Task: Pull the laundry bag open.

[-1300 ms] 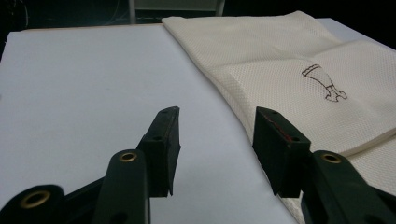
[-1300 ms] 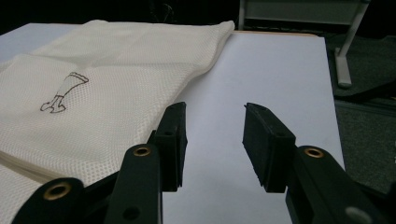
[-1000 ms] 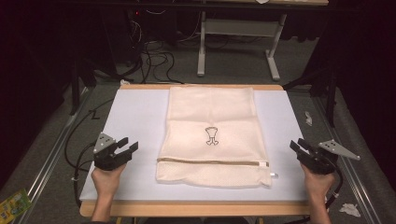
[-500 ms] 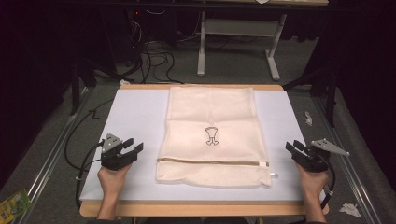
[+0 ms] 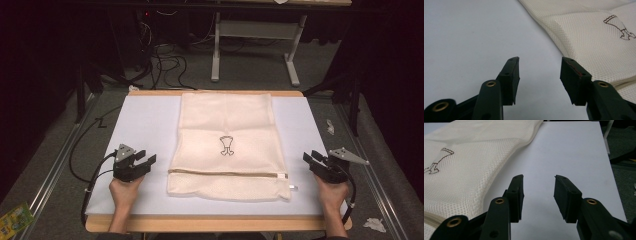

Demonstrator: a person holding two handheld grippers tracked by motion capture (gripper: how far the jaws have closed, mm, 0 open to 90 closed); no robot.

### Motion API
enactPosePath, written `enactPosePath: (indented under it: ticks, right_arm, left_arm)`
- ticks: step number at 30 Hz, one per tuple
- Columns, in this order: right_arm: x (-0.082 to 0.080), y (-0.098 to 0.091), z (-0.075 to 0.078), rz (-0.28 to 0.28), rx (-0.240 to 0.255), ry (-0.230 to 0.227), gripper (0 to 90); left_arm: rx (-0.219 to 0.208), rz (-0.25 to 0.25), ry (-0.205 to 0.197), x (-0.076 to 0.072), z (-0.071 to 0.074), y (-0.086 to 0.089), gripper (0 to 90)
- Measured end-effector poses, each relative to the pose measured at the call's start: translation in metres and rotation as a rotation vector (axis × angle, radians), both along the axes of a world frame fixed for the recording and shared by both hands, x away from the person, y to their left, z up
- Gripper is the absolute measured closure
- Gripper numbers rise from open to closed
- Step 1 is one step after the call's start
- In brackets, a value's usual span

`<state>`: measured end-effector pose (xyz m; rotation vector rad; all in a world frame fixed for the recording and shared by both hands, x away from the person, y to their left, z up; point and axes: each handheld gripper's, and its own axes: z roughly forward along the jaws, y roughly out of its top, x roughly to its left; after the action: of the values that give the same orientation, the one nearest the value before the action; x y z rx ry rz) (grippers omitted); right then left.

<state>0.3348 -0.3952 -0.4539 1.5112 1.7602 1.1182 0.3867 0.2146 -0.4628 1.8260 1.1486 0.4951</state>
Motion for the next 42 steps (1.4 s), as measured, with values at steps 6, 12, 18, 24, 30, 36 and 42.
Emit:
enactPosePath:
  ticks: [6,12,18,24,30,36,42]
  right_arm:
    - [0.005,0.003,-0.003,0.011,-0.02,0.023,60.2]
    - [0.007,0.004,-0.006,0.009,-0.027,0.038,59.8]
    - [0.01,0.005,-0.008,0.009,-0.04,0.05,59.3]
    - [0.012,0.006,-0.01,0.018,-0.028,0.052,58.2]
    - [0.011,0.007,-0.015,0.021,-0.018,0.052,57.9]
    - [0.009,0.004,-0.02,0.026,0.012,0.04,53.3]
    - [0.01,0.003,-0.021,0.016,0.025,0.041,49.5]
  left_arm:
    - [-0.011,0.0,0.008,0.005,-0.005,-0.004,49.5]
    - [-0.016,0.008,0.011,0.009,-0.009,-0.008,49.5]
    - [-0.005,0.013,0.015,0.011,-0.013,-0.01,49.5]
    - [-0.004,0.021,0.013,0.011,-0.017,-0.014,48.2]
    - [0.011,0.022,-0.004,0.009,-0.019,-0.016,48.0]
    - [0.029,0.015,-0.034,0.005,-0.02,-0.019,46.8]
    - [0.041,0.012,-0.055,0.001,-0.02,-0.02,46.0]
